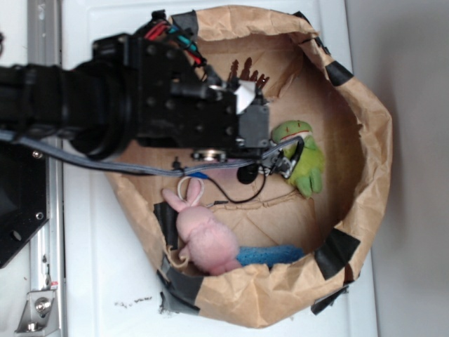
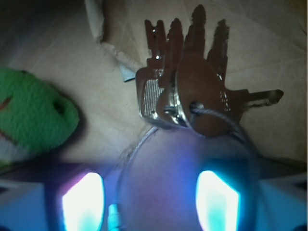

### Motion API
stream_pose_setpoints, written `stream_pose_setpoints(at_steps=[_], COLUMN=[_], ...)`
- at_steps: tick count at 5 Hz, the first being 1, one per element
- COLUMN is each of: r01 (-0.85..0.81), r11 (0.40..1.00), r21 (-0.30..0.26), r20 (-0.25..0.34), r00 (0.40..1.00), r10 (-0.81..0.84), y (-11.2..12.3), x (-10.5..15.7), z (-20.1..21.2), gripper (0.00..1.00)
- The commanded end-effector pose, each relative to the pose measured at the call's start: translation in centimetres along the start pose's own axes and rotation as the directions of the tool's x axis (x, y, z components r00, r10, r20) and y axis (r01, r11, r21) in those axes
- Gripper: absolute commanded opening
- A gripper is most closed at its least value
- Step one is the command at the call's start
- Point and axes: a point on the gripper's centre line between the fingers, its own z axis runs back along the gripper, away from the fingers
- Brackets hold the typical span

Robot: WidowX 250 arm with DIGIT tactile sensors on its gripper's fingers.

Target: Grab the silver keys.

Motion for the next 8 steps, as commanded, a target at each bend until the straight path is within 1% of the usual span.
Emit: stream_pose_setpoints(at_steps=[1,3,4,5,6,7,8], r01=[0.013,0.021,0.002,-0.082,-0.164,-0.119,0.033], r11=[1.0,1.0,1.0,0.996,0.978,0.989,0.948], r21=[-0.027,-0.019,-0.01,0.035,0.125,-0.089,-0.317], r20=[0.042,0.05,0.054,0.035,-0.089,-0.254,-0.222], r00=[0.999,0.999,0.999,0.996,0.98,0.963,0.969], r10=[-0.012,-0.02,-0.002,0.081,0.176,0.093,-0.108], y=[0.2,0.6,1.0,1.1,1.5,2.7,3.7], x=[1.0,1.1,1.8,3.5,5.5,5.8,4.7], z=[0.9,1.3,2.5,4.5,8.9,13.1,17.9], gripper=[0.0,0.0,0.0,0.0,0.0,0.0,0.0])
